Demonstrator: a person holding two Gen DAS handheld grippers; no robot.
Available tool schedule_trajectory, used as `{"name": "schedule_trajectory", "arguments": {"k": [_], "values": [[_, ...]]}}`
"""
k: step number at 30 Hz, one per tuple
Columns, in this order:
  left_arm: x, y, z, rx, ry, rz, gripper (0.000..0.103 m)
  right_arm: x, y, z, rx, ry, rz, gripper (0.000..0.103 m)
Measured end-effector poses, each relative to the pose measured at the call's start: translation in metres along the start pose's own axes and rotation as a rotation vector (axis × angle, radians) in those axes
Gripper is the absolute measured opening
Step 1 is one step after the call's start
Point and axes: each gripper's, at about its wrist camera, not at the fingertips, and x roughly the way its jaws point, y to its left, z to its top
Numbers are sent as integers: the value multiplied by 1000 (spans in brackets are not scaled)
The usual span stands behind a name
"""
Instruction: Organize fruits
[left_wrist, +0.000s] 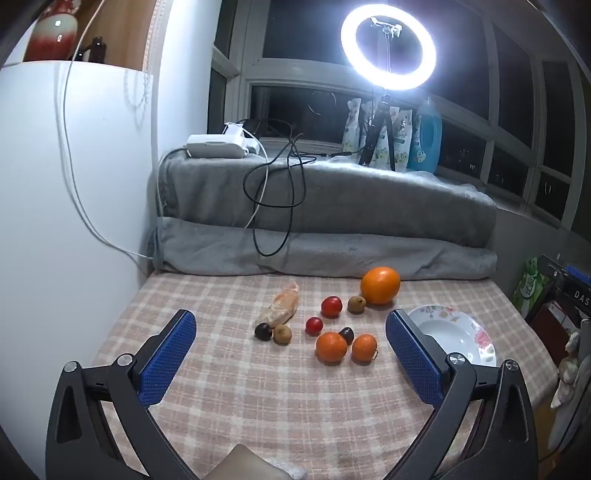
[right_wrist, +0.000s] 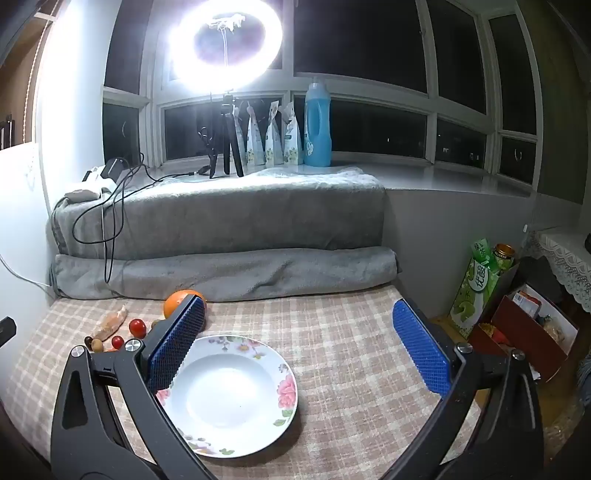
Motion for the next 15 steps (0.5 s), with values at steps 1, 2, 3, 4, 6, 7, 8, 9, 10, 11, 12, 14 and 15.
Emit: {"name": "schedule_trajectory", "arguments": {"k": [1,2,3,4,6,7,8,9,10,11,12,14,15], "values": [[0,0,0,-1,1,0,102,0,0,0,-1,2,-2,103],[0,0,0,-1,0,1,102,-1,0,0,4,-10,4,103],[0,0,0,-2,0,2,102,-1,0,0,2,-9,3,103],[1,0,0,-2,-1,1,102,-2,0,0,0,-7,1,103],[1,0,0,-4,-3,1,102,-1,0,1,-2,-5,2,103],[1,1,0,-5,-2,1,102,-2,0,1,-2,-5,0,103],[0,1,0,-5,-5,-1,102,-2,0,1,0,-4,1,103],[0,-1,1,-4,-4,-1,102,-2,0,1,0,-3,4,103],[0,-3,3,-3,-2,-1,102,-1,1,0,-2,-1,6,103],[1,-4,2,-3,-1,-2,102,0,4,3,-3,0,6,103],[1,-4,1,-5,-1,-2,102,0,4,3,-3,-1,5,103],[2,-4,0,-3,0,-2,102,0,3,2,1,-1,8,103],[0,-5,0,-5,-3,-4,102,0,3,2,1,-1,8,103]]}}
